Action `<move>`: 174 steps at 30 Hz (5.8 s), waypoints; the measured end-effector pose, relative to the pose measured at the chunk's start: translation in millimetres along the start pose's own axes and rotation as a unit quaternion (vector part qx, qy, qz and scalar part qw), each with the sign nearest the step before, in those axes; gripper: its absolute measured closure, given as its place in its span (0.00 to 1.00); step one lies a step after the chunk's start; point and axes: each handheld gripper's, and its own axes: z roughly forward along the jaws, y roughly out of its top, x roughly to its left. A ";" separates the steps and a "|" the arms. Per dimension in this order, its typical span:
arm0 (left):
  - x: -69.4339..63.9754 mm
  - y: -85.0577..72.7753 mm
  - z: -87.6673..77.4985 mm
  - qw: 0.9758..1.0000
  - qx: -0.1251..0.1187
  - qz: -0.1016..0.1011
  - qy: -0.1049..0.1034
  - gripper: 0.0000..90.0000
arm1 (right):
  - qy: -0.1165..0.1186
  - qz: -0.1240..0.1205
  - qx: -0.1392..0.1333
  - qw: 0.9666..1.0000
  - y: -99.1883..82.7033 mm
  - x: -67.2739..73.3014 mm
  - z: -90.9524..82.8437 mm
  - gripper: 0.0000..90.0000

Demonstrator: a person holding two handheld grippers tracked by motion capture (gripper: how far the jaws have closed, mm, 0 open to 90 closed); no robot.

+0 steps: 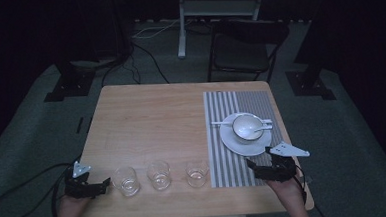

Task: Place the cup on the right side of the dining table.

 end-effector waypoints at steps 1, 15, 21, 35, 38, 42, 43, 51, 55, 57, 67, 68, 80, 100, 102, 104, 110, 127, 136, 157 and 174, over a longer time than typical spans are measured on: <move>0.0 0.0 0.0 1.000 0.000 0.000 0.000 0.01 | 0.004 -0.004 -0.002 1.000 2.1 1.9 -0.3 0.14; 0.0 -0.1 -0.1 1.000 0.000 0.002 -0.002 0.01 | 0.059 -0.045 -0.007 0.997 27.2 34.2 8.4 0.14; 0.0 -0.1 -0.1 1.000 0.000 0.002 -0.002 0.01 | 0.084 -0.056 -0.006 0.995 31.9 46.4 15.2 0.14; 0.0 -0.1 -0.2 1.000 0.000 0.003 -0.003 0.01 | 0.142 -0.075 0.014 0.987 31.5 76.1 40.3 0.14; 0.1 -0.1 -0.1 1.000 0.000 0.003 -0.003 0.01 | 0.150 -0.086 0.021 0.985 29.0 82.6 47.2 0.14; 0.1 -0.1 -0.1 1.000 0.000 0.003 -0.003 0.01 | 0.166 -0.088 0.034 0.982 24.6 91.2 57.2 0.14; 0.1 -0.1 -0.1 1.000 0.000 0.003 -0.003 0.01 | 0.171 -0.088 0.039 0.980 23.3 94.2 60.5 0.14; 0.2 -0.1 -0.1 1.000 0.000 0.004 -0.004 0.01 | 0.183 -0.098 0.052 0.977 20.7 104.6 74.8 0.14; 0.2 0.0 -0.1 1.000 0.000 0.004 -0.004 0.01 | 0.183 -0.103 0.058 0.976 20.0 109.4 79.7 0.14; 0.3 0.0 -0.1 1.000 0.000 0.004 -0.004 0.01 | 0.186 -0.104 0.063 0.975 18.8 110.8 83.7 0.14; 0.5 0.1 -0.1 1.000 0.001 0.005 -0.004 0.01 | 0.185 -0.109 0.075 0.974 13.8 116.3 97.9 0.14; 0.5 0.2 -0.1 1.000 0.001 0.005 -0.004 0.01 | 0.185 -0.111 0.076 0.973 13.5 117.4 100.0 0.14; 0.7 0.2 -0.1 1.000 0.001 0.006 -0.005 0.01 | 0.177 -0.121 0.082 0.973 13.5 126.2 112.9 0.14; 0.7 0.2 -0.1 1.000 0.001 0.006 -0.005 0.01 | 0.162 -0.132 0.087 0.974 15.3 131.8 121.5 0.20; 0.7 0.2 -0.1 1.000 0.001 0.006 -0.005 0.01 | 0.162 -0.133 0.089 0.974 16.0 131.8 121.7 0.20; 0.8 0.2 -0.1 1.000 0.001 0.006 -0.005 0.01 | 0.163 -0.134 0.092 0.973 17.9 131.2 122.6 0.20; 0.8 0.1 -0.1 1.000 0.001 0.006 -0.006 0.01 | 0.162 -0.127 0.088 0.975 24.4 126.9 121.0 0.20; 0.8 0.1 -0.1 1.000 0.001 0.007 -0.006 0.01 | 0.144 -0.132 0.073 0.978 42.2 121.1 117.3 0.20; 0.9 0.1 -0.2 1.000 0.001 0.007 -0.006 0.01 | 0.135 -0.130 0.070 0.980 56.7 115.4 120.4 0.20; 0.9 -0.2 -0.4 1.000 0.001 0.007 -0.007 0.01 | 0.115 -0.107 0.075 0.985 89.4 92.4 145.1 0.20; 0.7 -0.4 -0.5 1.000 0.001 0.008 -0.007 0.01 | 0.085 -0.086 0.081 0.989 125.6 66.7 175.3 0.20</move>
